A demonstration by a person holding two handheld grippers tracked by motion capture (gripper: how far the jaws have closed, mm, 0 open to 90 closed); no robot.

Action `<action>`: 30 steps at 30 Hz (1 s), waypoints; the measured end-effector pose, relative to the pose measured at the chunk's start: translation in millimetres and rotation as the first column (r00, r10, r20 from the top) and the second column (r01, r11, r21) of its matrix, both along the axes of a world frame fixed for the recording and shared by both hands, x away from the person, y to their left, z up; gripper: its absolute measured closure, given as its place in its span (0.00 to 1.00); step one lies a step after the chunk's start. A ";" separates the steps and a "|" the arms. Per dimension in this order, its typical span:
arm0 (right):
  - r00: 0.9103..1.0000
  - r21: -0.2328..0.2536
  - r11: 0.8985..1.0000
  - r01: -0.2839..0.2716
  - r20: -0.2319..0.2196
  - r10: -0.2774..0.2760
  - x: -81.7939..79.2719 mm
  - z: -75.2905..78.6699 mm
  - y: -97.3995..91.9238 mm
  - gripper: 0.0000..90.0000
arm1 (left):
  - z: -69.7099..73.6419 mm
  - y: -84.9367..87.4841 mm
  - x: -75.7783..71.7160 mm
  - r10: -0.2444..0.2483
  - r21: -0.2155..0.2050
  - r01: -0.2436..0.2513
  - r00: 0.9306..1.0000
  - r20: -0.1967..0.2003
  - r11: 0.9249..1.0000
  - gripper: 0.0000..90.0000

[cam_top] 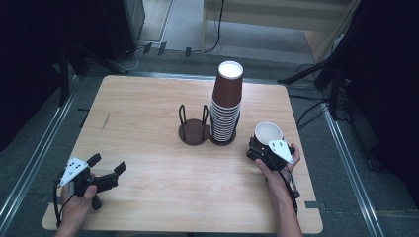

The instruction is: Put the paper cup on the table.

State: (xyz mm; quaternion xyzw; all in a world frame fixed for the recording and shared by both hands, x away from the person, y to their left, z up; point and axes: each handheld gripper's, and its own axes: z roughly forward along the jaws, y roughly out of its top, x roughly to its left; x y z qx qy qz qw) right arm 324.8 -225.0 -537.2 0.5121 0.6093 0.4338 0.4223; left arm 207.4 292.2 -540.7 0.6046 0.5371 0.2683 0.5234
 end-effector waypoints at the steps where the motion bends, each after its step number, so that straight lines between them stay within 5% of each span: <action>1: 1.000 0.008 1.000 -0.007 -0.001 0.007 -1.4 1.7 -0.4 0.00 | 0.0 -0.1 0.1 -0.001 0.000 0.001 1.000 -0.001 1.000 0.00; 17: 0.998 -0.019 0.998 -0.055 0.040 0.055 -35.0 21.2 -1.7 0.00 | -4.1 -7.7 -0.8 0.032 0.042 -0.034 0.999 0.029 0.999 0.00; 21: 0.996 -0.043 0.997 -0.061 0.057 0.063 -49.8 22.8 -7.8 0.00 | -8.1 -13.4 -2.2 0.041 0.092 -0.046 0.998 0.047 0.995 0.00; 30: 0.998 -0.021 0.999 -0.035 0.044 0.036 -74.0 14.8 -35.9 0.00 | -9.0 -14.6 -3.3 0.037 0.108 -0.041 0.998 0.045 0.993 0.00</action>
